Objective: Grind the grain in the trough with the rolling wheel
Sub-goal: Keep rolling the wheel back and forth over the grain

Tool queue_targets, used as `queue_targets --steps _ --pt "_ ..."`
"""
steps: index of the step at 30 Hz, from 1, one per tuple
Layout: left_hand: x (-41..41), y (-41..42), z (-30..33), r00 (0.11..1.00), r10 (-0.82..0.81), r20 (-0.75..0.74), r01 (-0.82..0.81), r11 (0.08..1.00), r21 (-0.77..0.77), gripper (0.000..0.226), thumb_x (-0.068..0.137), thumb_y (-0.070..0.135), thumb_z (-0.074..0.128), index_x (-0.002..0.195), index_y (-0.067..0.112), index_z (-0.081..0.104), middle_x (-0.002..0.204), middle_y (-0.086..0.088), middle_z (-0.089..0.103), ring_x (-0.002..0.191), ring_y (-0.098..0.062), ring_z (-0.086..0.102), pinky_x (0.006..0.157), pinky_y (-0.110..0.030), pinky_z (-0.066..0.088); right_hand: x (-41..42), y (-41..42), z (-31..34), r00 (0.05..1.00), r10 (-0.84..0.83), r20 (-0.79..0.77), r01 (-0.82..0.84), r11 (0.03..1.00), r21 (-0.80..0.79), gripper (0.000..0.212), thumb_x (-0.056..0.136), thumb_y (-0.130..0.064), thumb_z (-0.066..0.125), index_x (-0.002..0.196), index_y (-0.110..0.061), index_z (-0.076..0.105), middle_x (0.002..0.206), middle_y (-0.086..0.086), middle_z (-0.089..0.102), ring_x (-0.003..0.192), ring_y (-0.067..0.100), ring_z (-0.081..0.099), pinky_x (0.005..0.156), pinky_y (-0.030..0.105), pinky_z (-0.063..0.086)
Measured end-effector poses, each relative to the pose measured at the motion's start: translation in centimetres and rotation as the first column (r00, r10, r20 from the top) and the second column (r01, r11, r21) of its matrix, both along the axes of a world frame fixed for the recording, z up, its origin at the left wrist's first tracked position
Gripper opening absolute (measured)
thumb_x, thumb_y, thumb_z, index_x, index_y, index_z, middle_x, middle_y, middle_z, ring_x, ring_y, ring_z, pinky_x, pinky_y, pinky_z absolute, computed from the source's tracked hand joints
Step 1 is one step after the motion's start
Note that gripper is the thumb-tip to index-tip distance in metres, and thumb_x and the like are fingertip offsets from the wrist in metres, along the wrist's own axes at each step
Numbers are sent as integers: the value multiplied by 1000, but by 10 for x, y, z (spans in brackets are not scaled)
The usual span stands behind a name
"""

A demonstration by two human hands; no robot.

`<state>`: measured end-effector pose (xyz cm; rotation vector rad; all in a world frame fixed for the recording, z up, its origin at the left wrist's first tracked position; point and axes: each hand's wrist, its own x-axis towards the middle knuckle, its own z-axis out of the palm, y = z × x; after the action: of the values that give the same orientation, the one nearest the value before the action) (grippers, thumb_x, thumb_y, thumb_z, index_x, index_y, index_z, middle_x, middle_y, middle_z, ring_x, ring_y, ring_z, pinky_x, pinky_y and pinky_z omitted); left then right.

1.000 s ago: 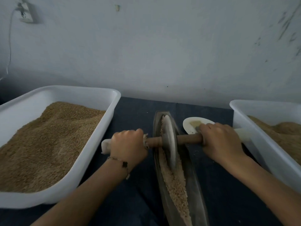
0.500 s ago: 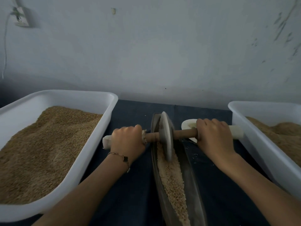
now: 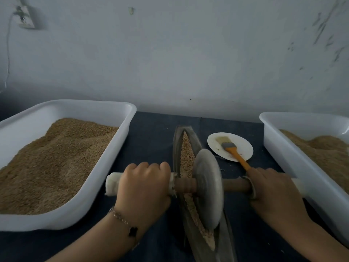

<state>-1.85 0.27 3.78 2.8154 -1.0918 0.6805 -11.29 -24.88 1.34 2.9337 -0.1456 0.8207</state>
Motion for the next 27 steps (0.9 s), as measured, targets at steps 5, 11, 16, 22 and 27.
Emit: queue_targets --steps 5,11,16,22,27 --pt "38 -13 -9 997 67 31 -67 998 -14 27 69 32 70 70 23 45 59 8 49 52 -12 44 55 -25 31 43 -9 -3 996 -90 -12 91 996 20 39 53 -4 82 67 -19 49 57 -1 52 51 17 39 51 30 28" --pt "100 -38 -7 971 239 19 -237 970 -47 23 88 35 50 74 23 35 62 9 36 61 -12 40 62 -28 31 116 -22 10 988 -151 -1 151 988 3 20 81 -15 60 72 -20 44 72 3 60 64 24 49 60 33 29" --pt "132 -45 -6 939 267 -218 -294 950 -104 25 90 35 50 70 24 39 66 6 48 60 -14 46 63 -29 38 146 -22 31 980 -93 174 113 988 -106 21 86 -15 65 70 -9 53 65 12 58 63 32 53 60 33 26" --pt "113 -29 -24 957 228 -179 -249 963 -107 33 89 35 51 63 26 32 60 10 41 50 -6 35 46 -24 21 117 -3 27 979 -112 173 134 984 -121 20 70 0 72 68 -7 53 62 11 56 62 32 53 60 36 34" --pt "72 -19 -15 964 215 -157 -217 976 10 29 87 38 51 68 27 33 61 10 41 54 -8 41 52 -25 29 69 5 16 989 -135 52 137 990 -39 22 66 -3 78 78 -9 60 69 8 62 67 31 57 63 40 42"
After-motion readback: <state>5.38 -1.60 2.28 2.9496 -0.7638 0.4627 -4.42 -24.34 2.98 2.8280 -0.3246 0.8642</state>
